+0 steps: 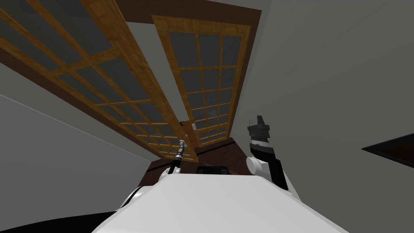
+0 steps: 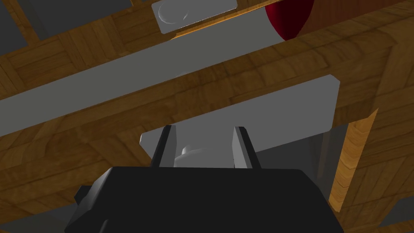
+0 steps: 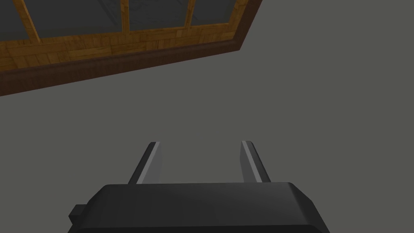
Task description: Pull the door open
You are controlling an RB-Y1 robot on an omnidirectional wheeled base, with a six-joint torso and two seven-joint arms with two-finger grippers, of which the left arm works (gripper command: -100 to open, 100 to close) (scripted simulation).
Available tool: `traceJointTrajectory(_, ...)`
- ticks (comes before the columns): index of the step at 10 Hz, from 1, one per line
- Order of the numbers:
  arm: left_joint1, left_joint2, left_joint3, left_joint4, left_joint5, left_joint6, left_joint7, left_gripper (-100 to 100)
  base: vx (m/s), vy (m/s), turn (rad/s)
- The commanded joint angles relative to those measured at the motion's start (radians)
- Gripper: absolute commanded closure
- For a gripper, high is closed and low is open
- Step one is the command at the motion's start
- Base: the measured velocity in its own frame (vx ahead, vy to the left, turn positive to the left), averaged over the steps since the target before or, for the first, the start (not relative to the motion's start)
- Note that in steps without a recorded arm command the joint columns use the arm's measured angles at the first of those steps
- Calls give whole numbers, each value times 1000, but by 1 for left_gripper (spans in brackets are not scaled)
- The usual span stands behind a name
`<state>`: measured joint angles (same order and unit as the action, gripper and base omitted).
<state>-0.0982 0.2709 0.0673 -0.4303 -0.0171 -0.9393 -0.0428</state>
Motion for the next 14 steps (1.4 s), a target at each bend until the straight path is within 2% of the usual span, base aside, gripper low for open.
traceJointTrajectory(1,7,13,14,-34,9,15,-3,100,-9,1,19)
traceJointTrajectory(3,5,19,-10,-29,33,9,61,100,-26,12,-33)
traceJointTrajectory(4,5,19,-10,-29,33,9,79,100,-15,7,-27)
traceJointTrajectory(5,4,22,-22,-26,46,5,116,100,-9,1,-15)
traceJointTrajectory(6,4,22,-22,-29,46,5,121,100,-14,3,-2)
traceJointTrajectory(7,2,25,-34,-23,58,2,162,100,-18,11,-33)
traceJointTrajectory(8,2,25,-34,-23,58,2,162,100,-17,9,-1)
traceJointTrajectory(10,-1,31,-59,-18,84,-5,229,100,-19,5,-36)
traceJointTrajectory(12,-1,31,-59,-18,84,-5,245,100,-4,9,-9)
traceJointTrajectory(13,-3,34,-71,-15,96,-8,287,100,-16,5,-14)
traceJointTrajectory(14,-3,34,-71,-15,96,-8,287,100,-6,7,-13)
